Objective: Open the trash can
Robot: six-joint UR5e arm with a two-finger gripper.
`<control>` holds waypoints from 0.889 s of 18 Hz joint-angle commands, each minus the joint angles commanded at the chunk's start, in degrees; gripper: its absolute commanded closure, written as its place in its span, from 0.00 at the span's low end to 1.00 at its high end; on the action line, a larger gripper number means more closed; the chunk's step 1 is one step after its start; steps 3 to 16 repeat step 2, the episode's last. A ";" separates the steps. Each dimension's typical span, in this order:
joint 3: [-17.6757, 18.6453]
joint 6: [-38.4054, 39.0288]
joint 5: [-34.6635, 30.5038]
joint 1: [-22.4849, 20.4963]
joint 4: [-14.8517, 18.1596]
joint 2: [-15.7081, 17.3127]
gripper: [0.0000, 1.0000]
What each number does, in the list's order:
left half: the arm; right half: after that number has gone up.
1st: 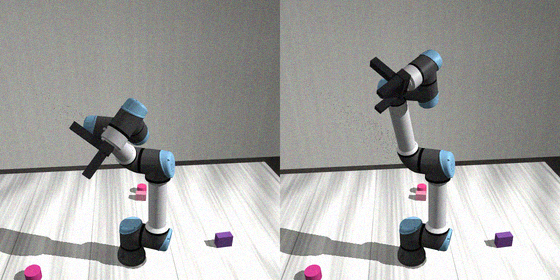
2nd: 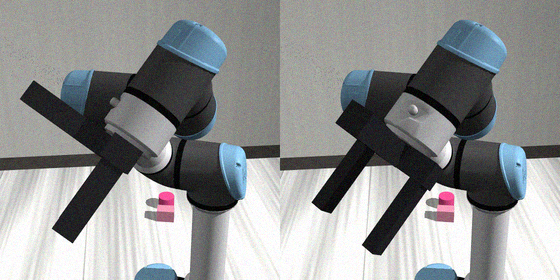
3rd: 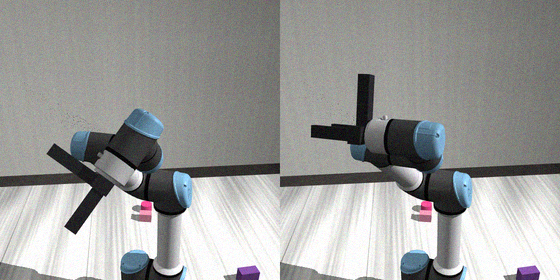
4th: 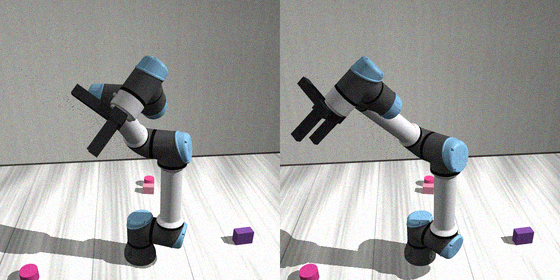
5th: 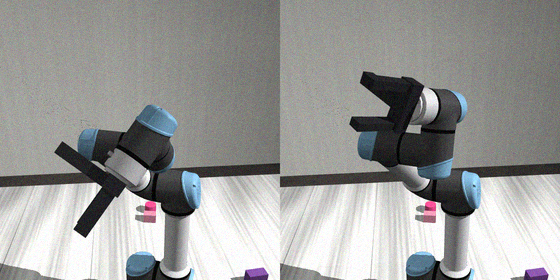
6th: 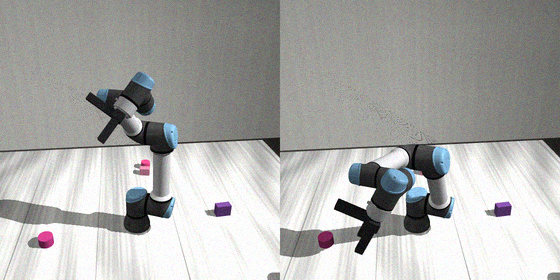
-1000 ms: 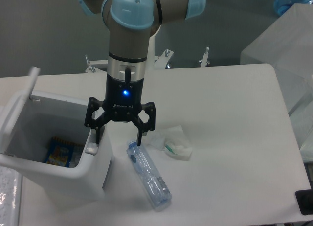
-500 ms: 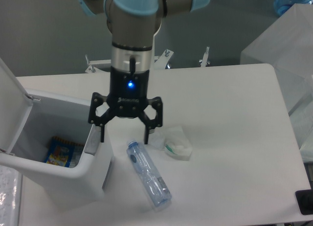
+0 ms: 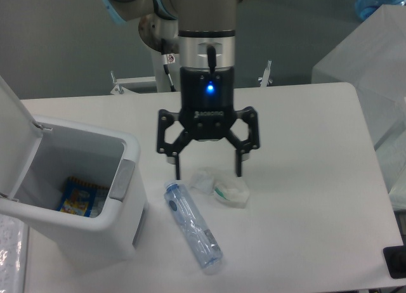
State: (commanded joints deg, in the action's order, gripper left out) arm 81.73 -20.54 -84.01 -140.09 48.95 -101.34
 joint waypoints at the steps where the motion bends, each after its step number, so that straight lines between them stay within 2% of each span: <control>1: 0.79 -2.72 -0.01 -0.44 0.00 0.00 0.00; 2: 1.58 -5.44 -0.18 -0.71 0.00 0.26 0.00; 16: 1.58 -5.44 -0.18 -0.71 0.00 0.26 0.00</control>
